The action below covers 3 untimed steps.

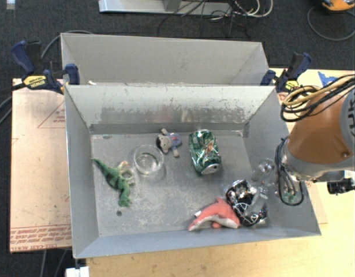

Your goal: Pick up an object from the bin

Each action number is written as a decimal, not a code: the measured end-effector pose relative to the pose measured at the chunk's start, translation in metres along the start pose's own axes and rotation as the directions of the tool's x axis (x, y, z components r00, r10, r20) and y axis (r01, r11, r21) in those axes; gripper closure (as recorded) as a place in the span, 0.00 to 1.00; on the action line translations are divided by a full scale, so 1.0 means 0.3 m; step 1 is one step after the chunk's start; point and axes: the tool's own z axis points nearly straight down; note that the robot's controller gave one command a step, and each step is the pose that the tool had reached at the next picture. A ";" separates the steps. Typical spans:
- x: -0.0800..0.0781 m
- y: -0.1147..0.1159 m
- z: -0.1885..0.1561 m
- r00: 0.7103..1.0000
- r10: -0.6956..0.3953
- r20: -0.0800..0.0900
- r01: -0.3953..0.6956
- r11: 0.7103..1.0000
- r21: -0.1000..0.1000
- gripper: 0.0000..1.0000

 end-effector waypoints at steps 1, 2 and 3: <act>0.038 0.054 0.193 0.986 -0.164 0.017 0.164 0.987 -0.002 0.00; 0.024 -0.006 0.189 0.973 0.231 0.006 -0.231 0.973 -0.006 1.00; 0.024 -0.006 0.189 0.973 0.231 0.006 -0.231 0.973 -0.006 1.00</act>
Offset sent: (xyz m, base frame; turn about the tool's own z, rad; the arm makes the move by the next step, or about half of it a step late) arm -0.0106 0.0003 -0.0575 0.2369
